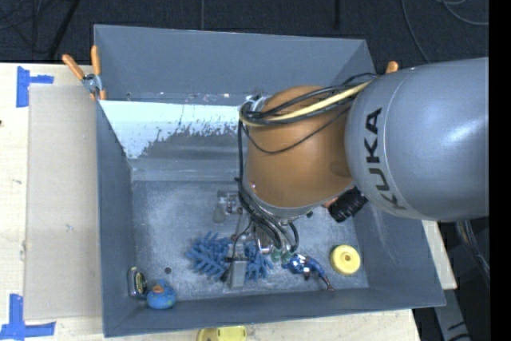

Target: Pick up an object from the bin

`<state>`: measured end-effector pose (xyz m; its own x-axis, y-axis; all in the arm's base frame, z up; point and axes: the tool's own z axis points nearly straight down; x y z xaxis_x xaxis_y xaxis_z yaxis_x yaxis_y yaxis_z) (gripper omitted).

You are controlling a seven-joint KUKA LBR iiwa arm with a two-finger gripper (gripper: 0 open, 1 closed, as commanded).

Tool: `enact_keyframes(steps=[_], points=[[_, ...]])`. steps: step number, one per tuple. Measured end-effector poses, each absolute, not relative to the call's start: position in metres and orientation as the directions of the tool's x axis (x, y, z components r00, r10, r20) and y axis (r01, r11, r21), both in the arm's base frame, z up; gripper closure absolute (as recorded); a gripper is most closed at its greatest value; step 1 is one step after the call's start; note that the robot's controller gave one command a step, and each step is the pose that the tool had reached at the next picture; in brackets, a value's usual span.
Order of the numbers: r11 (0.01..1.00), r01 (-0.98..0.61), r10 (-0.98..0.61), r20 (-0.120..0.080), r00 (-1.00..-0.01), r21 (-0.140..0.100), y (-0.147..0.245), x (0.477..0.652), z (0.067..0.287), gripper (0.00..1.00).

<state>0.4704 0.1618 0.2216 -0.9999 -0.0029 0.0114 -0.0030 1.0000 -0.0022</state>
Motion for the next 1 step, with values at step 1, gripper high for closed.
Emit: enact_keyframes(steps=[1], points=[[1.0,0.002,0.002,0.003,-1.0,-0.001,0.1606,0.4725,0.2255,0.0]])
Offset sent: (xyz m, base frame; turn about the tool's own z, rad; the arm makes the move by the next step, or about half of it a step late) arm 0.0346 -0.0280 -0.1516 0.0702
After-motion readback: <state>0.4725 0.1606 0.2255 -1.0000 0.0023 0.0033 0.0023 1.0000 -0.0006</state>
